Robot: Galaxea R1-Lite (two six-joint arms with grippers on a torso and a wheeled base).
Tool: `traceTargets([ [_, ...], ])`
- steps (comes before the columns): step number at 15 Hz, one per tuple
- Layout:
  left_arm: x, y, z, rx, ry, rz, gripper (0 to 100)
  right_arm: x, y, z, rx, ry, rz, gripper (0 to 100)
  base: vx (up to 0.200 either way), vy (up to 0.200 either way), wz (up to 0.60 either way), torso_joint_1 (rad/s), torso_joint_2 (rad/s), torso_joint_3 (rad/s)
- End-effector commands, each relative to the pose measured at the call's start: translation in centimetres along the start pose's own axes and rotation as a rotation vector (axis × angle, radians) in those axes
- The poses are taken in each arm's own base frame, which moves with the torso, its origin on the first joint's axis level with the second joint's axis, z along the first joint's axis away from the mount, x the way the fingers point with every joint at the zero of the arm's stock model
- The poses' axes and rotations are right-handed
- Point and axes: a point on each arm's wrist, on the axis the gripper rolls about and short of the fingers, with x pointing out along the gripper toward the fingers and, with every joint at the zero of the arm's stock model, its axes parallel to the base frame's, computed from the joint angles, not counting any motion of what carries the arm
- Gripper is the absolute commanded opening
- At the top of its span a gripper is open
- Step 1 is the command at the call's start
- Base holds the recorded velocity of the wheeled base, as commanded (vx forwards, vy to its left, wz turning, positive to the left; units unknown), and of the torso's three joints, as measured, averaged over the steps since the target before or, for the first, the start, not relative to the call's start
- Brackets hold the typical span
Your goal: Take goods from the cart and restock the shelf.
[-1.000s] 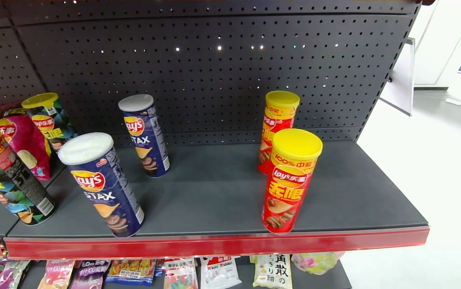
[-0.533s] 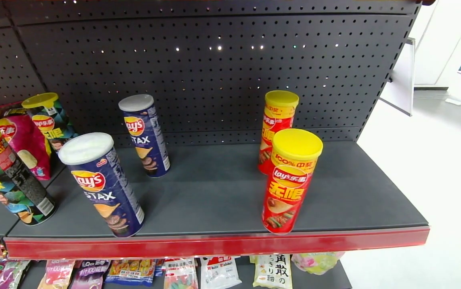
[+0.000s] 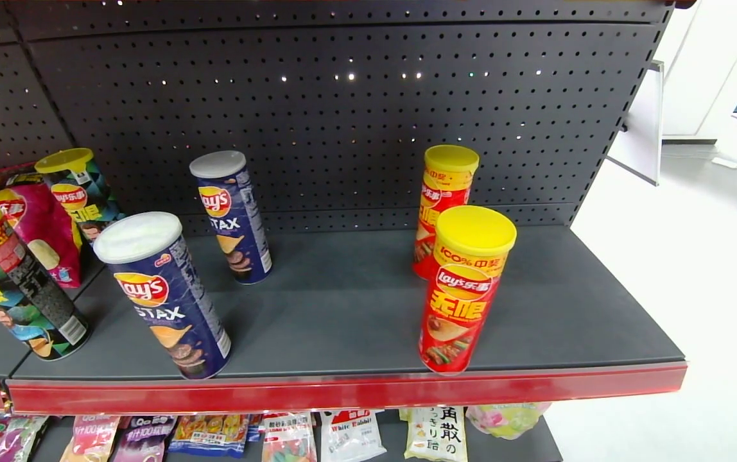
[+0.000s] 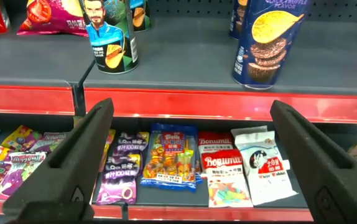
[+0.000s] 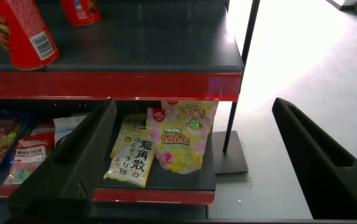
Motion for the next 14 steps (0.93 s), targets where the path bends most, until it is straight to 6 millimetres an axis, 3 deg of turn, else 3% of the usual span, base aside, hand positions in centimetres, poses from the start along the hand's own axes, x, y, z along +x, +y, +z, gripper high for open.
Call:
traceTargets([
  [1, 0.0, 0.0, 0.0, 0.0, 0.001, 0.001, 100, 0.0, 0.0, 0.2, -0.001, -0.011, 0.0, 100, 0.0, 0.0, 0.0, 0.0, 0.0, 0.0],
  [2, 0.0, 0.0, 0.0, 0.0, 0.001, 0.001, 100, -0.4, -0.1, 8.5, 0.082, -0.108, 0.064, 100, 0.0, 0.0, 0.0, 0.0, 0.0, 0.0],
  [3, 0.0, 0.0, 0.0, 0.0, 0.001, 0.001, 100, 0.7, -0.2, 14.7, 0.14, -0.131, 0.111, 100, 0.0, 0.0, 0.0, 0.0, 0.0, 0.0],
  [4, 0.0, 0.0, 0.0, 0.001, 0.001, 0.001, 100, 2.3, -0.1, 16.4, 0.089, -0.054, 0.17, 100, 0.0, 0.0, 0.0, 0.0, 0.0, 0.0],
  [5, 0.0, 0.0, 0.0, 0.0, 0.001, 0.001, 100, 3.3, 0.0, 16.7, 0.066, 0.011, 0.155, 100, 0.0, 0.0, 0.0, 0.0, 0.0, 0.0],
  [6, 0.0, 0.0, 0.0, 0.0, 0.001, 0.001, 100, 6.4, 0.2, 15.5, 0.046, 0.227, 0.135, 100, 0.0, 0.0, 0.0, 0.0, 0.0, 0.0],
  [7, 0.0, 0.0, 0.0, 0.0, 0.001, 0.001, 100, 8.2, 0.4, 15.2, 0.04, 0.299, 0.135, 100, 0.0, 0.0, 0.0, 0.0, 0.0, 0.0],
  [9, 0.0, 0.0, 0.0, 0.0, 0.001, 0.001, 100, 13.6, 1.0, 13.9, 0.02, 0.513, 0.136, 100, 0.0, 0.0, 0.0, 0.0, 0.0, 0.0],
  [12, 0.0, 0.0, 0.0, 0.0, 0.001, 0.001, 100, 19.2, 1.9, 12.5, 0.001, 0.622, 0.114, 100, 0.0, 0.0, 0.0, 0.0, 0.0, 0.0],
  [14, 0.0, 0.0, 0.0, 0.0, 0.001, 0.001, 100, 21.5, 3.0, 10.8, -0.045, 0.622, 0.079, 100, 0.0, 0.0, 0.0, 0.0, 0.0, 0.0],
])
